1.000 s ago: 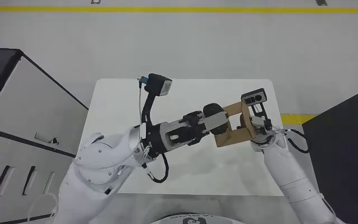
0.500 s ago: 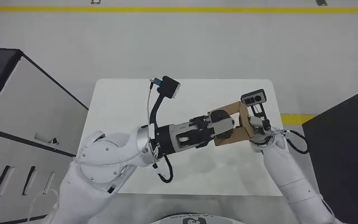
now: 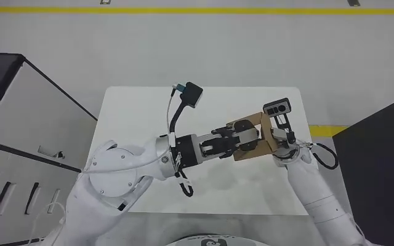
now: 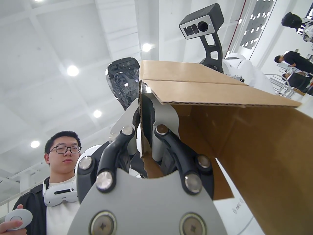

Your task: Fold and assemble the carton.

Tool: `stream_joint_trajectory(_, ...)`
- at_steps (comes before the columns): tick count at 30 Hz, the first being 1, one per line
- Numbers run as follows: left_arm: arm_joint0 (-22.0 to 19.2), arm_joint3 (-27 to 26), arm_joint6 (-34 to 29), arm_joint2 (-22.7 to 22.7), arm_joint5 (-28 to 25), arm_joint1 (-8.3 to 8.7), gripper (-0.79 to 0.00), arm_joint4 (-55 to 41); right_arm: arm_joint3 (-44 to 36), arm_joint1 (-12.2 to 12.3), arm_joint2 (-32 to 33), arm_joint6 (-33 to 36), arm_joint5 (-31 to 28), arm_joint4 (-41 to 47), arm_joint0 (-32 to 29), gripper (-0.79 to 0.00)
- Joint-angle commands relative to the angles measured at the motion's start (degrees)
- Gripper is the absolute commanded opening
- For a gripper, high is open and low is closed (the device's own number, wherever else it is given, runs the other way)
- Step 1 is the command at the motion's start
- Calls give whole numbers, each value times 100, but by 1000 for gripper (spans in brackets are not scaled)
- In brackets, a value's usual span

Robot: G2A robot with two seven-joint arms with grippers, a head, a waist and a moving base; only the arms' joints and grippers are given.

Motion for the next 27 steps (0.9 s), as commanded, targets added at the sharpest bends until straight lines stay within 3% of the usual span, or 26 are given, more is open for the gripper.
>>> stream_joint_trajectory(1, -13, 0, -36, 1, 58, 6, -785, 29, -11, -16, 13, 0, 0, -8, -6, -785)
stream_joint_trajectory(8, -136, 0, -228, 35, 284, 42, -785, 387, -93, -72, 58, 0, 0, -77, -12, -785)
stream_joint_trajectory(27, -100, 7, -2, 34, 226, 42, -785, 248, -89, -192, 89, 0, 0, 90, 0, -785)
